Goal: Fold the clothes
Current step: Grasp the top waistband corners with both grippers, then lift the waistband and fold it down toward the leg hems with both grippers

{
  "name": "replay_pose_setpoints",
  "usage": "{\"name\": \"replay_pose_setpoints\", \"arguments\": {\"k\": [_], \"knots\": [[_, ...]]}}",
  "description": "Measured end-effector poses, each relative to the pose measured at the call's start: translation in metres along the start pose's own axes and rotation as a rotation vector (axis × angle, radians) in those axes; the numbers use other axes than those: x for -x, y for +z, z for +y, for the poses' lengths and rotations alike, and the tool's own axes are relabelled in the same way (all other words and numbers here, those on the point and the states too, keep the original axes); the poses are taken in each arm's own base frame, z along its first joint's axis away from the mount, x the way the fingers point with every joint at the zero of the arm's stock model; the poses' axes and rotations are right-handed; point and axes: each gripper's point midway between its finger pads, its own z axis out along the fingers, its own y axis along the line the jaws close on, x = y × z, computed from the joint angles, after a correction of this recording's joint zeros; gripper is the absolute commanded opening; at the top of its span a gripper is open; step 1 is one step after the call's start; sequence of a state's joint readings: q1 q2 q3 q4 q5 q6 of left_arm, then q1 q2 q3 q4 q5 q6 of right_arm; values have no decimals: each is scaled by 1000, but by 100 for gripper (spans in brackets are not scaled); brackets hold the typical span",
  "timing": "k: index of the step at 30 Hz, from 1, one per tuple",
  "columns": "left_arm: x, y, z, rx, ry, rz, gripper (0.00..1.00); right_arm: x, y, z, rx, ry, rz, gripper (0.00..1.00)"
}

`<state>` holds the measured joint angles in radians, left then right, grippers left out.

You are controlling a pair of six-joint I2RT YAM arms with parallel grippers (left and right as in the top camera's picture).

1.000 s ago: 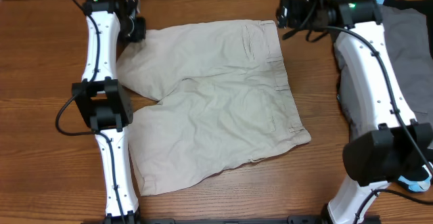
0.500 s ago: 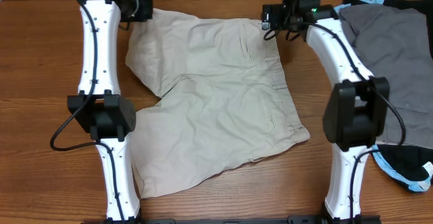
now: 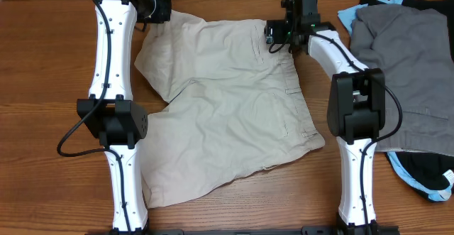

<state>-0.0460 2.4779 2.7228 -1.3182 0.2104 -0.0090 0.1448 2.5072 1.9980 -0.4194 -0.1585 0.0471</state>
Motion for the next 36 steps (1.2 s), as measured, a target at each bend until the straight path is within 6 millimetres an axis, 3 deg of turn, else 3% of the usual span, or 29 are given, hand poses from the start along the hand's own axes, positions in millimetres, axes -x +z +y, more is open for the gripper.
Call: {"name": "replay_pose_setpoints", "arguments": {"k": [4, 6, 7, 9, 17, 22, 26, 30, 36], "knots": [[-3, 0, 1, 5, -3, 13, 4, 7, 4, 1, 14, -3, -39, 81], [-4, 0, 1, 5, -3, 16, 4, 11, 9, 2, 18, -2, -62, 46], [-4, 0, 1, 5, -4, 17, 4, 12, 10, 1, 20, -2, -72, 24], [-5, 0, 1, 5, -4, 18, 4, 12, 14, 1, 23, 7, -81, 6], [-5, 0, 1, 9, -5, 20, 4, 19, 14, -6, 1, 35, -98, 4], [-2, 0, 4, 13, -4, 7, 4, 25, -11, -26, -29, 87, -3, 4], [0, -2, 10, 16, -13, 0, 4, 40, -50, -48, -44, 124, 53, 4], [4, -8, 20, -10, -38, -22, 4, 53, -104, -63, -40, 168, 102, 4], [29, -40, 25, -99, -50, -134, 4, 76, -186, -45, 30, 174, 97, 4]]}}
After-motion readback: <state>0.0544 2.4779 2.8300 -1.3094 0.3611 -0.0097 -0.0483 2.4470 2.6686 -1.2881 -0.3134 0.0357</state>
